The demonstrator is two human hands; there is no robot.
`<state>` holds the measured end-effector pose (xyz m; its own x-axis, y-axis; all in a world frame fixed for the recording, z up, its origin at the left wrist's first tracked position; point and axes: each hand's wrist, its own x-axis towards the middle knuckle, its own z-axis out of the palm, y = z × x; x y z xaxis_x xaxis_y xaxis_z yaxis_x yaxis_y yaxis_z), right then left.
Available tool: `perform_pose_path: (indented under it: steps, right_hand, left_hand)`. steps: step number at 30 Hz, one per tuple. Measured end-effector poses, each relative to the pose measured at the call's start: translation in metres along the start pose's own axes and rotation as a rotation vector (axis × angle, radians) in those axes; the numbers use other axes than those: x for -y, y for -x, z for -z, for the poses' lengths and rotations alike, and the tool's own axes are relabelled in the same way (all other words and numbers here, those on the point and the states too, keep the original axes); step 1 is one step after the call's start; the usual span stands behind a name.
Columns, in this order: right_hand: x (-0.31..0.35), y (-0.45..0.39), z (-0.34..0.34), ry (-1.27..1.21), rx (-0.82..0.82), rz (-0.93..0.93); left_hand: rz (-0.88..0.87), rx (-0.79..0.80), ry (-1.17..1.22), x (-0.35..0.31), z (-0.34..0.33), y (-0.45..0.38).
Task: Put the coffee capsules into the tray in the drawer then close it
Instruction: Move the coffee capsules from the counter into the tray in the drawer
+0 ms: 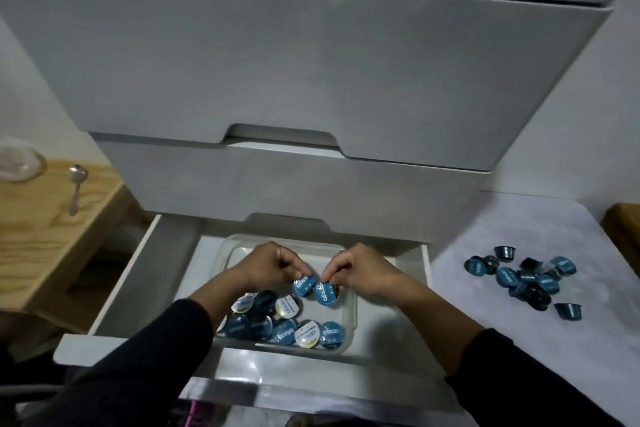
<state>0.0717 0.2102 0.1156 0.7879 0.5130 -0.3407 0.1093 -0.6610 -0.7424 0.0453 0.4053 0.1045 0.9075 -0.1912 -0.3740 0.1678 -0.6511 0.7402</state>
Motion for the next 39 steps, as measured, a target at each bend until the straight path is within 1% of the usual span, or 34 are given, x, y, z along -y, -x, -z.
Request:
perform_pose_path:
  steps: [6,11,17,25,29,32,35,38,39]
  right_hand:
    - [-0.004,-0.016,-0.014,0.155,0.059,-0.029]
    - [-0.008,-0.023,-0.017,0.261,0.101,-0.015]
    - [-0.008,-0.027,-0.025,0.388,0.115,-0.009]
    - [-0.009,-0.023,-0.029,0.396,0.082,-0.014]
    - [-0.011,-0.020,-0.032,0.390,0.063,-0.021]
    - [-0.012,-0.016,-0.035,0.400,0.013,-0.020]
    - [-0.012,-0.011,-0.038,0.441,-0.087,-0.008]
    - [-0.010,-0.004,-0.045,0.505,-0.242,-0.008]
    - [-0.009,-0.001,-0.049,0.549,-0.341,0.029]
  left_hand:
    - [-0.032,0.103,-0.058,0.019,-0.007,-0.016]
    - [-0.037,0.191,-0.066,0.023,-0.012,-0.025]
    - [-0.048,0.242,-0.086,0.024,-0.017,-0.029]
    - [-0.044,0.209,-0.119,0.020,-0.017,-0.026]
    - [-0.066,0.158,-0.205,0.017,-0.017,-0.020]
    - [-0.073,0.142,-0.313,0.013,-0.016,-0.014]
    - [0.000,0.127,-0.395,0.004,-0.015,-0.007]
    - [0.048,0.044,-0.518,-0.007,-0.017,0.006]
    - [0.055,-0.012,-0.535,-0.011,-0.019,0.011]
